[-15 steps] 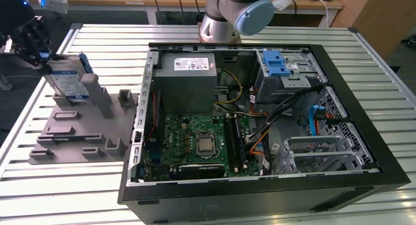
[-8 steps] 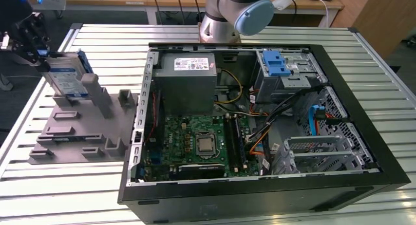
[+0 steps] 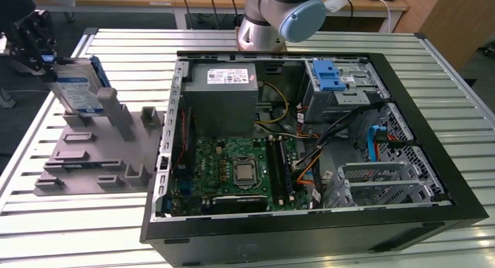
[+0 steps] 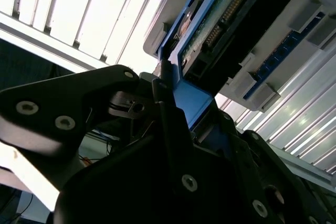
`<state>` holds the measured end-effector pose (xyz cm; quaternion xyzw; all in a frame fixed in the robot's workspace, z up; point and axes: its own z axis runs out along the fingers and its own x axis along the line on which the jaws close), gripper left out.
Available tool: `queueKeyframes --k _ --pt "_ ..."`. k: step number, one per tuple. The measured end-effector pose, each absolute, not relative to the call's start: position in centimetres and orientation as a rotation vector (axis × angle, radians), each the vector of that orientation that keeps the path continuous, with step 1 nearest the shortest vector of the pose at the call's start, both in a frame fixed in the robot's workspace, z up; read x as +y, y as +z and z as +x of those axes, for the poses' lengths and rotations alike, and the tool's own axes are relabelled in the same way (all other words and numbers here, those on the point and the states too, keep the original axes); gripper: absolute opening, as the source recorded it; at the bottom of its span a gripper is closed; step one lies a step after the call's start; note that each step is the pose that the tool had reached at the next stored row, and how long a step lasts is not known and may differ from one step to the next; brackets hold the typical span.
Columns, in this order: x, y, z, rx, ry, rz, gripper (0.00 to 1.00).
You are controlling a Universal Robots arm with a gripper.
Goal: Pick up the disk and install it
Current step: 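Pick up the disk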
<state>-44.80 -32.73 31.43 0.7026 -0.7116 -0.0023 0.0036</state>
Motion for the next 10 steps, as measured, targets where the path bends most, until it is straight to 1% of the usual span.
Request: queueKeyframes --k 10 --pt "-32.73 32.47 -44.80 -2.231 -0.007 2.202 0.36"
